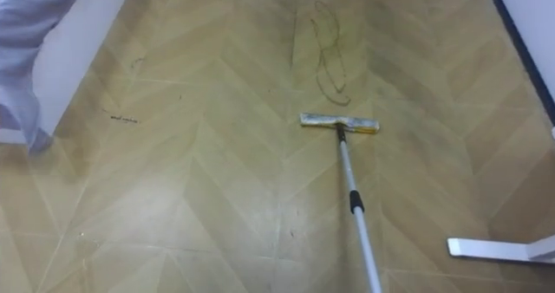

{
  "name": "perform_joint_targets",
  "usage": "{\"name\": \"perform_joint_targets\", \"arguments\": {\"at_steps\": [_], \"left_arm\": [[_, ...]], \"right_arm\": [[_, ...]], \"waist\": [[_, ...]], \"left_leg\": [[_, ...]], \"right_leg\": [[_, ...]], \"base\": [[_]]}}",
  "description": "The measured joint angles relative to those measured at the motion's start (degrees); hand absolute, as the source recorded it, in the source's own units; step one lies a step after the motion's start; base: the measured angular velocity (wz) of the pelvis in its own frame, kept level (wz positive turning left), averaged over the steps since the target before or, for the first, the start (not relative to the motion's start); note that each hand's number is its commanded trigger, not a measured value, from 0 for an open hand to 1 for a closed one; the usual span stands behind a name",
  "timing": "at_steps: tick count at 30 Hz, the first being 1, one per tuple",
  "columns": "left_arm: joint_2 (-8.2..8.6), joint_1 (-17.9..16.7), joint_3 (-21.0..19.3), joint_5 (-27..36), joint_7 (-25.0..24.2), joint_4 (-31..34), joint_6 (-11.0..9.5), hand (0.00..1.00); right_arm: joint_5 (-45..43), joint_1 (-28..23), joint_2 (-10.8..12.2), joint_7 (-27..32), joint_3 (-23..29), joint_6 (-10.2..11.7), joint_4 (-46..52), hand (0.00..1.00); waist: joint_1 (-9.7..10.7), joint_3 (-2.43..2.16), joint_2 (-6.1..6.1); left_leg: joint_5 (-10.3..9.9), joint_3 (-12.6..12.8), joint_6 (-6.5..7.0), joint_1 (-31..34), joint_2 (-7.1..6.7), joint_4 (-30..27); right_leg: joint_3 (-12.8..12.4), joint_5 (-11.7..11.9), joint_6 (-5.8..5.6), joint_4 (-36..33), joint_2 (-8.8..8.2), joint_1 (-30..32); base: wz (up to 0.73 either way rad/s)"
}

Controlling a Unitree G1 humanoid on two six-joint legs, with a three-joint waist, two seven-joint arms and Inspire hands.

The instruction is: Mop floor

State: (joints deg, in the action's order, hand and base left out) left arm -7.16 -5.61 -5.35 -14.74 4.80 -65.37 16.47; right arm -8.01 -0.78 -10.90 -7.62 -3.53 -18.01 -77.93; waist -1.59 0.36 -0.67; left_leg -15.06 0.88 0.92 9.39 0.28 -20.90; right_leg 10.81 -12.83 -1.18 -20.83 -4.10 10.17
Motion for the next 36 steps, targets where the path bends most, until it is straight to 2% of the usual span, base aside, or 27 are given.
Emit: {"name": "perform_joint_targets", "arguments": {"at_steps": [4,6,8,10,13,14,15,16,17,18,19,20,22,23,24,25,26,27,28,29,30,31,32,33,34,35,36], "left_arm": [[0.03,0.95,1.18,0.05,0.01,-0.79,-0.34,0.0],[0.11,1.13,1.16,0.04,0.08,-1.06,-0.39,0.0],[0.23,1.23,2.34,0.86,0.95,-1.14,-0.38,0.0],[0.0,1.14,2.35,1.64,1.6,-1.59,-0.45,0.0],[-0.16,1.1,5.36,4.32,3.31,-2.24,-1.08,0.0],[-0.22,0.87,6.46,6.54,4.16,-2.41,-1.25,0.0],[-0.23,0.68,6.87,7.83,4.66,-2.39,-1.28,0.0],[-0.18,-0.1,8.37,10.84,5.61,-2.14,-1.33,0.0],[0.16,-0.91,9.86,13.11,5.86,-1.99,-1.66,0.0],[0.29,-1.27,10.47,13.54,5.84,-2.18,-1.88,0.0],[0.28,-1.78,11.11,15.05,5.84,-2.29,-2.17,0.0],[0.12,-2.26,11.24,16.21,5.85,-2.29,-3.1,0.0],[0.17,-2.66,11.37,17.3,5.75,-2.39,-5.04,0.0],[0.15,-2.86,11.41,17.52,5.72,-3.04,-6.16,0.0],[0.13,-2.52,11.3,17.52,5.7,-3.3,-6.53,0.0],[-0.06,-2.52,11.26,17.52,5.54,-3.66,-6.98,0.0],[-0.46,-2.34,11.04,17.35,4.68,-3.84,-7.15,0.0],[-0.72,-2.34,10.9,17.2,4.13,-3.87,-7.04,0.0],[-1.2,-2.52,10.69,16.76,3.0,-4.08,-6.69,0.0],[-2.56,-0.77,10.63,15.77,2.24,-4.83,-6.07,0.0],[-3.26,0.41,10.59,14.52,2.29,-5.58,-5.89,0.0],[-3.65,2.07,10.9,12.63,2.56,-5.9,-6.23,0.0],[-2.2,2.29,12.36,13.05,2.53,-5.59,-7.05,0.0],[-1.61,2.08,12.44,13.29,2.49,-5.23,-7.13,0.0],[-0.92,2.05,12.41,14.2,2.48,-4.25,-6.72,0.0],[-0.93,1.71,12.32,14.44,2.55,-3.1,-6.57,0.0],[-1.01,1.61,12.43,14.89,2.65,-2.55,-6.58,0.0]], "right_arm": [[1.47,0.2,-0.09,2.78,-0.34,1.19,0.06,1.0],[2.39,0.22,-0.66,3.52,-0.49,1.91,0.05,1.0],[4.42,0.18,-1.53,5.36,-2.11,2.65,0.05,1.0],[7.12,-0.25,-1.42,6.45,-3.75,3.89,-0.03,1.0],[9.88,0.05,-1.03,8.19,-4.9,5.98,-1.02,1.0],[9.94,1.24,-0.73,8.6,-4.59,6.58,-2.53,1.0],[9.94,2.02,-0.62,8.77,-4.25,6.66,-3.1,1.0],[10.25,3.59,-0.79,8.73,-4.32,6.58,-4.38,1.0],[10.04,5.7,-1.67,8.29,-4.24,5.79,-5.18,1.0],[9.74,6.91,-2.32,7.85,-4.22,5.37,-5.25,1.0],[9.56,9.6,-3.22,6.97,-4.02,5.37,-5.31,1.0],[9.85,12.57,-3.67,6.18,-4.06,5.56,-5.24,1.0],[11.24,15.67,-4.48,4.79,-4.71,6.58,-6.2,1.0],[12.04,17.09,-5.09,4.38,-6.78,6.93,-6.24,1.0],[12.44,17.3,-5.57,3.93,-7.27,7.0,-6.12,1.0],[13.49,17.07,-6.2,3.39,-8.43,7.05,-5.17,1.0],[14.3,15.67,-6.87,3.15,-8.74,7.12,-4.47,1.0],[14.55,15.1,-7.06,2.98,-8.74,7.13,-4.48,1.0],[14.58,13.59,-7.6,2.36,-9.09,6.93,-4.85,1.0],[14.71,12.28,-7.25,2.3,-9.27,6.86,-6.05,1.0],[14.8,10.74,-6.91,2.55,-9.24,6.93,-6.8,1.0],[15.93,7.3,-7.1,3.31,-9.3,6.67,-7.74,1.0],[17.75,5.53,-8.16,4.41,-10.13,6.52,-7.94,1.0],[18.5,5.03,-8.44,4.6,-10.73,6.52,-7.92,1.0],[19.47,4.33,-8.62,4.57,-11.01,6.52,-7.87,1.0],[20.17,3.28,-8.17,4.7,-10.94,6.52,-7.86,1.0],[20.72,2.49,-7.87,5.11,-10.98,6.52,-7.67,1.0]], "waist": [[-0.43,0.28,0.3],[-0.5,0.4,0.95],[-0.65,0.84,2.39],[-1.1,0.73,2.49],[-2.0,-0.05,2.66],[-2.01,-0.33,2.63],[-2.18,-0.29,2.58],[-3.23,0.2,1.64],[-4.58,0.0,1.45],[-5.46,0.06,1.21],[-6.67,0.27,0.69],[-7.68,0.54,-0.3],[-8.69,0.77,-0.8],[-8.85,0.63,-0.85],[-8.83,0.56,-0.62],[-8.19,-0.04,0.42],[-7.81,-0.79,1.38],[-7.81,-1.04,1.59],[-7.07,-1.63,2.22],[-3.7,-0.31,1.35],[-2.8,-0.19,0.8],[-3.21,-0.52,0.15],[-3.68,-1.12,1.97],[-3.62,-1.37,2.9],[-3.35,-0.92,4.26],[-3.16,-0.31,4.7],[-2.87,-0.59,5.62]], "left_leg": [[-0.35,0.12,0.04,8.21,-0.64,-6.16],[-3.08,0.01,0.01,12.78,-0.61,-11.52],[-7.37,-1.04,-0.51,19.85,0.07,-21.5],[-9.34,-1.43,-1.03,23.86,0.09,-27.63],[-10.14,-2.08,-2.27,30.56,0.53,-36.97],[-6.72,-2.02,-3.5,34.4,1.02,-43.44],[-3.38,-1.95,-3.62,36.67,1.15,-47.32],[5.99,-1.87,-3.26,41.4,1.17,-54.72],[13.28,-0.99,-3.52,46.03,1.16,-63.59],[14.68,0.0,-3.71,48.58,1.16,-68.88],[15.2,1.53,-3.8,53.01,1.03,-76.87],[14.9,3.47,-3.57,56.12,0.84,-80.22],[13.88,3.92,-2.48,57.79,0.77,-78.2],[13.14,3.69,-1.49,55.93,0.57,-70.47],[12.57,3.66,-1.33,54.04,0.1,-63.8],[10.71,2.88,-0.79,48.52,-0.05,-49.05],[8.47,2.13,0.01,42.16,-0.04,-35.24],[7.33,2.12,0.45,38.82,-0.07,-29.61],[4.19,2.39,0.7,34.19,-0.05,-24.67],[-0.13,2.53,3.29,35.05,-2.34,-28.99],[-1.59,3.27,4.04,36.29,-2.59,-31.95],[-4.89,3.7,4.27,38.92,-3.09,-36.84],[-6.86,2.24,3.82,40.48,-3.41,-39.81],[-7.5,1.66,3.61,40.77,-4.15,-40.03],[-8.18,1.39,4.17,39.75,-4.9,-39.52],[-8.66,1.12,5.05,38.75,-5.56,-38.82],[-8.91,0.46,5.48,38.56,-6.06,-38.67]], "right_leg": [[-0.31,-1.34,1.12,-7.56,-1.42,8.89],[-0.5,-4.1,1.24,-12.48,-1.83,13.29],[-0.56,-7.84,2.04,-21.56,-1.9,19.73],[-0.87,-10.72,3.12,-28.3,-2.45,23.92],[-1.21,-14.68,4.31,-36.43,-2.87,29.54],[-1.51,-15.69,5.34,-38.88,-2.3,30.96],[-2.13,-16.09,5.82,-39.92,-1.79,31.36],[-3.56,-16.4,6.42,-41.3,-0.95,31.64],[-4.39,-16.42,6.85,-42.27,-0.81,31.7],[-4.8,-16.18,7.33,-42.59,-0.9,31.87],[-5.4,-15.92,7.83,-42.66,-1.44,32.13],[-6.08,-15.86,7.95,-42.23,-2.51,32.4],[-6.07,-15.87,7.93,-40.38,-4.33,32.11],[-5.72,-16.01,7.61,-38.71,-5.5,31.8],[-5.35,-16.22,7.07,-37.59,-5.76,31.34],[-3.54,-16.25,4.23,-34.79,-6.17,30.5],[-1.08,-15.89,2.73,-32.03,-6.52,28.93],[0.02,-15.61,1.72,-31.06,-6.88,28.34],[1.84,-16.05,-1.17,-33.12,-8.0,27.93],[-0.77,-17.36,-2.26,-44.25,-10.76,27.41],[-1.68,-17.09,-2.1,-48.54,-11.57,26.81],[-2.87,-16.39,-1.57,-53.45,-11.6,26.92],[-3.65,-13.72,-2.48,-55.57,-11.59,27.98],[-3.59,-12.15,-2.35,-56.15,-11.57,28.44],[-4.11,-8.07,-2.13,-57.67,-11.35,29.4],[-5.58,-2.61,-1.48,-59.94,-10.95,31.4],[-6.35,-0.16,-1.12,-60.6,-10.36,32.64]], "base": [[0.0],[0.0],[0.03],[0.07],[0.15],[0.18],[-0.04],[-0.4],[-0.6],[-0.79],[-0.84],[-0.77],[-0.59],[-0.37],[-0.06],[0.13],[0.13],[0.14],[0.85],[1.23],[1.53],[0.72],[0.33],[-0.12],[-0.14],[-0.08],[-0.07]]}}
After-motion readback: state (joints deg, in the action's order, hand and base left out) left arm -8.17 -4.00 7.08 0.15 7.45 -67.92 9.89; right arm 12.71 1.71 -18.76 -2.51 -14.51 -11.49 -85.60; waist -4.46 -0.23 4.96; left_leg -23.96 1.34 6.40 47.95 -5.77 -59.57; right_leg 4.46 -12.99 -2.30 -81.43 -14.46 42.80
